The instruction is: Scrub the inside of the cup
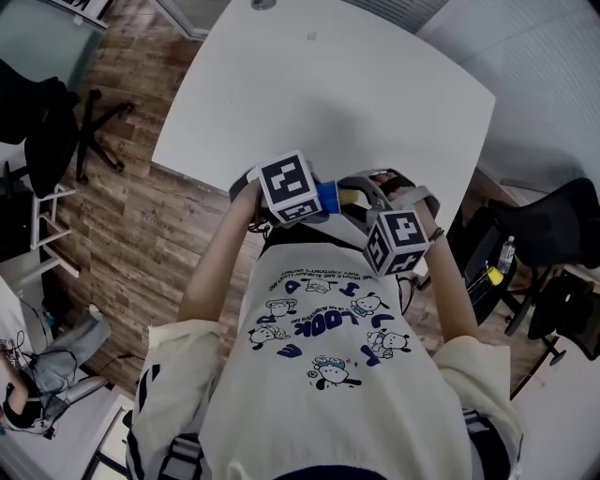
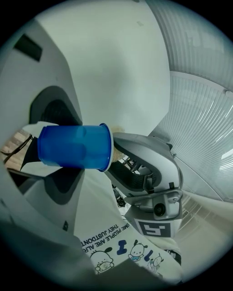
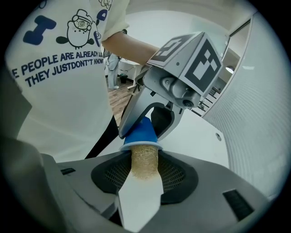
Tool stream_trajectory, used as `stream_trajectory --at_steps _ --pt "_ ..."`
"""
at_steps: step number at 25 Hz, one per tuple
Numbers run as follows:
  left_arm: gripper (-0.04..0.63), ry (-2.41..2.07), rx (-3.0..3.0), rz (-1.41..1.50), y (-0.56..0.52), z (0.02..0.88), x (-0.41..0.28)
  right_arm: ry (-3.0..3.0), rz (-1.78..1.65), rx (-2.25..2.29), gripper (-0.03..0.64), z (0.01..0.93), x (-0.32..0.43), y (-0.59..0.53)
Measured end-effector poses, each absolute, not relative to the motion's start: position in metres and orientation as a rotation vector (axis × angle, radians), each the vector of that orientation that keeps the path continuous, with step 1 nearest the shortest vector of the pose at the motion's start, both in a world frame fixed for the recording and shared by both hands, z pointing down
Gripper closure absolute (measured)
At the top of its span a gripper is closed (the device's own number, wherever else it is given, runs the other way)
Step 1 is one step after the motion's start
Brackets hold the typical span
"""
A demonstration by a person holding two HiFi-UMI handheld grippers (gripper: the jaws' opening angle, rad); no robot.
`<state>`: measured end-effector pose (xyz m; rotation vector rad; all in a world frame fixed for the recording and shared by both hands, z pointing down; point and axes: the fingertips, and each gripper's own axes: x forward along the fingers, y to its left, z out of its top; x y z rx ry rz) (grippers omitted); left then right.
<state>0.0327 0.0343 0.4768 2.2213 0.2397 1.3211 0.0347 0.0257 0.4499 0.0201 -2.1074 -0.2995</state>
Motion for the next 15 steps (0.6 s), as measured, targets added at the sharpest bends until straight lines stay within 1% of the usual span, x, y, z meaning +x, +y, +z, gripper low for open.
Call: stream_trajectory --at_steps 8,15 --pt "0.293 0.226 2.294 1.319 0.0283 0.4731 0.0317 -2.156 -0.143 0.049 0.431 0.4471 0.0356 0.0228" --pt "0.293 0.292 2.366 1.561 0.0313 0.4776 0.0253 -2.243 0.171 0.035 0.434 0.4512 0.029 0.0243"
